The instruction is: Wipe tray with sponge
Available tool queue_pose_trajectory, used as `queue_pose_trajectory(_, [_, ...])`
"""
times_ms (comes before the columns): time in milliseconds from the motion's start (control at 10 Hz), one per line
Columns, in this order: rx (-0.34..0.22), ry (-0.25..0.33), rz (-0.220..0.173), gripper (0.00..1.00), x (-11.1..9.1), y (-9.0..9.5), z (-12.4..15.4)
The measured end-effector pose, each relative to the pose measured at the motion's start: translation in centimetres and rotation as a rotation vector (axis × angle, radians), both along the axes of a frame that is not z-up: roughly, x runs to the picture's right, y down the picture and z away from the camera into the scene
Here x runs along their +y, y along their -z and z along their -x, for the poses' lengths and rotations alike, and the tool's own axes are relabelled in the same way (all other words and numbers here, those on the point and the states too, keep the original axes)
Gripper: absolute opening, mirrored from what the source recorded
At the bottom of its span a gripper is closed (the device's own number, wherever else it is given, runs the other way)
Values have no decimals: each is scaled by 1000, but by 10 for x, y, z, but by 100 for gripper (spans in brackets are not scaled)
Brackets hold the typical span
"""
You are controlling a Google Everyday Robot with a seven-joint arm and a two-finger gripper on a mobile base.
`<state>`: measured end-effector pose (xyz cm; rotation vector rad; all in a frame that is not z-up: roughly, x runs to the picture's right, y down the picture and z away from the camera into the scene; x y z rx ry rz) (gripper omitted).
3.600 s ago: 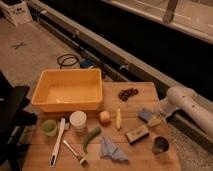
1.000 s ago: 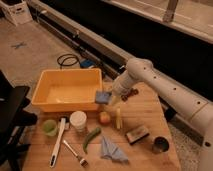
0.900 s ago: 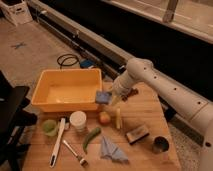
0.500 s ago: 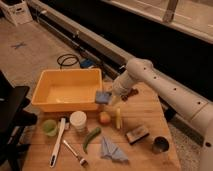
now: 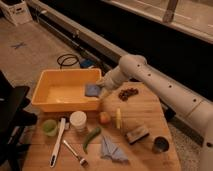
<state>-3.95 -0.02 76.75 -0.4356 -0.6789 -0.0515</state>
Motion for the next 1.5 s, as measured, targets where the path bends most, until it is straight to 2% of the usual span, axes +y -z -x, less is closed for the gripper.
queue_pose_trajectory(300, [-61,87,-75,0,-24,6,53])
queue_pose_trajectory(500, [-91,153,-91,0,-32,-1,90])
queue_pose_trajectory(800, [-108,253,-65,0,-34,-30,138])
queue_pose_trajectory(1000, [-89,303,-40,0,-29,-61,154])
queue_pose_trajectory(1200, [-45,302,-41,0,-22,-86,159])
queue_pose_trajectory(1400, [33,239,-49,0,-21,-103,154])
queue_pose_trajectory(1500, [93,208,-55,0,-16,-112,153])
